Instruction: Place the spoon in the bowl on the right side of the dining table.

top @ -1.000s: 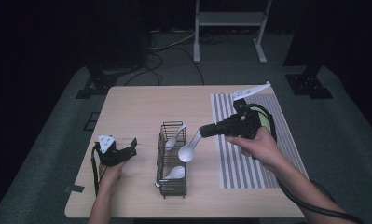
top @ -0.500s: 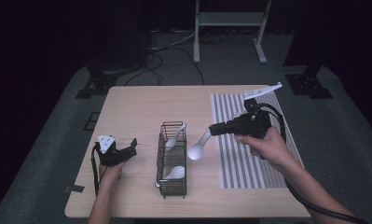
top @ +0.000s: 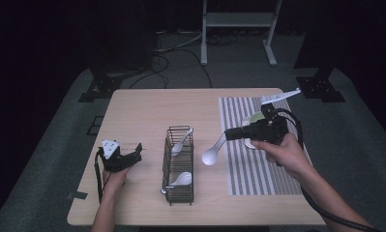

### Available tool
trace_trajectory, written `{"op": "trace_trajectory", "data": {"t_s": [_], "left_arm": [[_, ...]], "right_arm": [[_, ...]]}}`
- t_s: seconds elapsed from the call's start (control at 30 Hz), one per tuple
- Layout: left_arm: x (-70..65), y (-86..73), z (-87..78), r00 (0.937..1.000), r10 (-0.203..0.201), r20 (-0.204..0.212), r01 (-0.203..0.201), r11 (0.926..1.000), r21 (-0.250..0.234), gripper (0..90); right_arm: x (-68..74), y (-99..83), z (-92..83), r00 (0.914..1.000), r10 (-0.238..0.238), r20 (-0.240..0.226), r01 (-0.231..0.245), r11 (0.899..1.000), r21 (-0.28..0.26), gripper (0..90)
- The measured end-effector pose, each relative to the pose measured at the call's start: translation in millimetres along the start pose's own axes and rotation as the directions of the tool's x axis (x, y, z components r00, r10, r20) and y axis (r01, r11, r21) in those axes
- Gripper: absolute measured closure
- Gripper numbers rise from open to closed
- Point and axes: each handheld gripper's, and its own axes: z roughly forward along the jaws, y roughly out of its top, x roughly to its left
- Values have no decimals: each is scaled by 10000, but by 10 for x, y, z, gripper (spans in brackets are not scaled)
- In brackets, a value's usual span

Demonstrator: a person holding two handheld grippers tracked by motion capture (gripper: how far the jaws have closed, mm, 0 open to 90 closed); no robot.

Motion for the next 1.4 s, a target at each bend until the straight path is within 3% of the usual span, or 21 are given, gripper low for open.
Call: {"op": "trace_trajectory", "data": {"t_s": [0.6, 1.4], "left_arm": [[-3, 0, 1, 10000, 10, -9, -10, 10000, -7, 0], [-4, 1, 1, 10000, 46, -12, -46, 10000, 31, 0]], "right_arm": [[-263, -169, -193, 9954, 759, 577, -749, 9970, -193, 852], [-575, -319, -520, 9773, 1667, 1310, -1572, 9843, -801, 853]]}}
